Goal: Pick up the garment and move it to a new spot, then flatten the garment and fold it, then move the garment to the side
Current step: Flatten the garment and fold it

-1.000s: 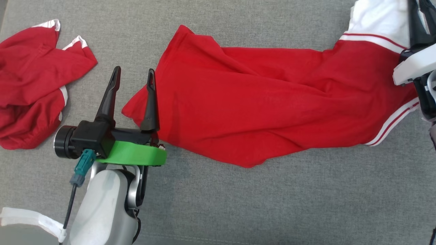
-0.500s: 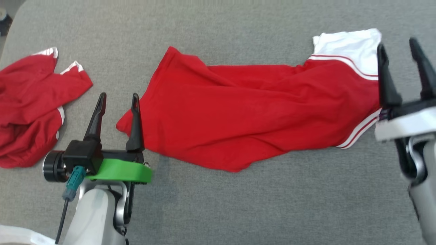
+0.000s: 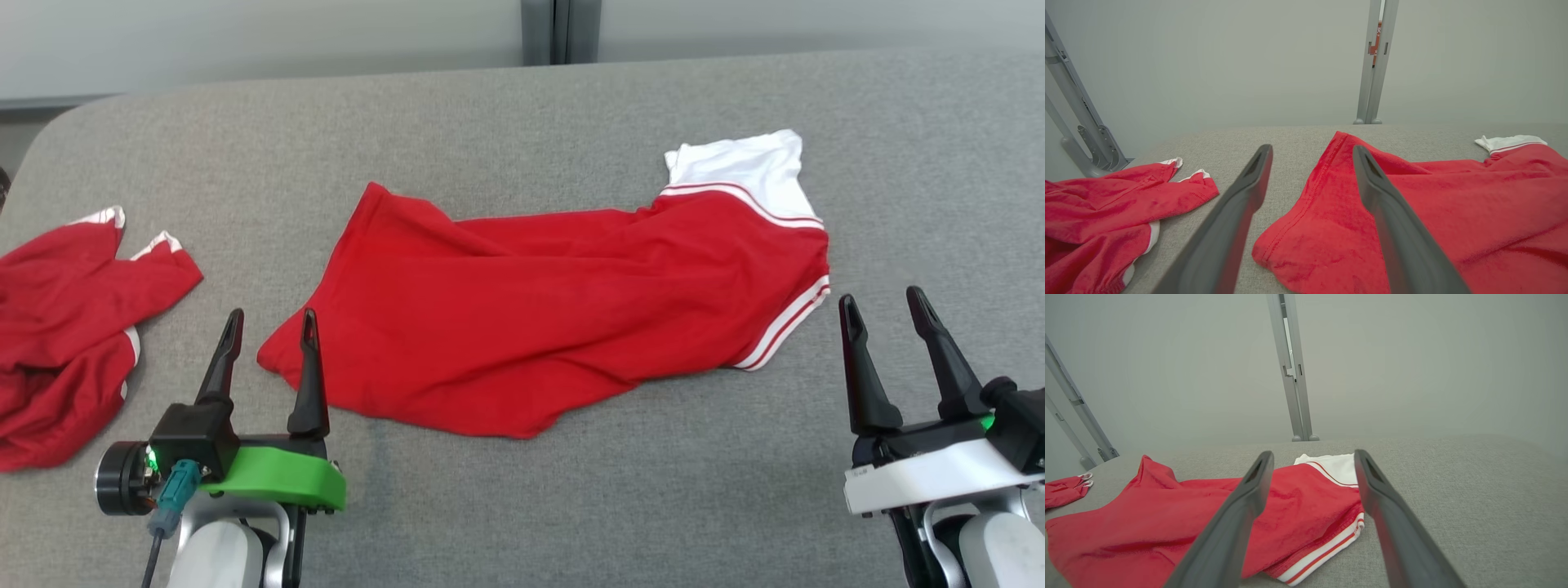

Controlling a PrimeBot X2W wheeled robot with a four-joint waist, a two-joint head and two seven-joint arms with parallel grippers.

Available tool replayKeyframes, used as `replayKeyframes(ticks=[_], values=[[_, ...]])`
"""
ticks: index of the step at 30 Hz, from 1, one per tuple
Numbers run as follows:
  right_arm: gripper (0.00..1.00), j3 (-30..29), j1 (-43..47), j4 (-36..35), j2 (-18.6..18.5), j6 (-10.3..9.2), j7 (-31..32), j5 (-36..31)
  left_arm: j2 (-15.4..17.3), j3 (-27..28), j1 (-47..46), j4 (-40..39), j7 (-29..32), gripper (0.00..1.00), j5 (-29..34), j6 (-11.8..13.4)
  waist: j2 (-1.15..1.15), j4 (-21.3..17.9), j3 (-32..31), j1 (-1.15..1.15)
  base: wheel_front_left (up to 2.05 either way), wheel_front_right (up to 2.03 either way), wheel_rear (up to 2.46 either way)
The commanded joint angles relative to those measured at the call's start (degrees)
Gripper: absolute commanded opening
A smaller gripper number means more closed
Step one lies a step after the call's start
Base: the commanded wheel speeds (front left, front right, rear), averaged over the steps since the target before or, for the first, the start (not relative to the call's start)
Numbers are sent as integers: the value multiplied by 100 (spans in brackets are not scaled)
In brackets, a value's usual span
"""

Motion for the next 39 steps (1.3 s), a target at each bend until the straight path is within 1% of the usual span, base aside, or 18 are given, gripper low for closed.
replayKeyframes(ticks=[1, 11, 15, 18, 24, 28, 34, 35, 36, 37, 38, 39], values=[[100, -33, 109, -81, 32, -8, 35, -44, 40, -1, 109, 0, 25, 100, -35, 31, 0, -113, -202, 0, 0, 0, 0], [100, -158, 346, -341, 174, -8, 259, -129, 83, -55, 198, -69, 88, 100, -62, 71, 0, -111, -235, 0, 0, 0, 0], [100, -157, 304, -326, 97, -8, 361, -151, 82, -97, 71, -117, 96, 100, -35, 69, 0, -70, -127, 0, 0, 0, 0], [100, -100, 199, -113, -8, -8, 479, -138, 47, -145, -87, -163, 83, 100, 2, 61, 0, 9, 49, 0, 0, 0, 0], [100, 156, -217, 902, -115, -8, 475, 26, -40, -239, -318, -189, 31, 100, 26, 46, 0, 184, 435, 0, 0, 0, 0], [100, 436, -670, 1695, -76, -8, 368, 199, -78, -283, -465, -138, -16, 100, 44, 25, 0, 270, 650, 0, 0, 0, 0], [100, 729, -1214, 2695, -1, -8, 348, 434, -98, -276, -595, -27, -39, 100, 57, 29, 0, 297, 748, 0, 0, 0, 0], [85, 763, -1277, 2799, 6, -8, 335, 461, -100, -275, -604, -15, -43, 100, 61, 31, 0, 297, 746, 0, 0, 0, 0], [43, 816, -1330, 2890, 10, -8, 294, 499, -98, -273, -609, -1, -48, 100, 63, 32, 0, 294, 739, 0, 0, 0, 0], [6, 868, -1364, 2913, 7, -8, 229, 537, -98, -272, -607, 7, -52, 100, 64, 33, 0, 289, 730, 0, 0, 0, 0], [0, 908, -1406, 2913, -22, -7, 140, 570, -97, -265, -593, 18, -57, 100, 65, 36, 0, 280, 706, 0, 0, 0, 0], [0, 927, -1430, 2867, -54, -8, 55, 591, -82, -266, -579, 26, -60, 100, 95, 53, 0, 273, 688, 0, 0, 0, 0]])
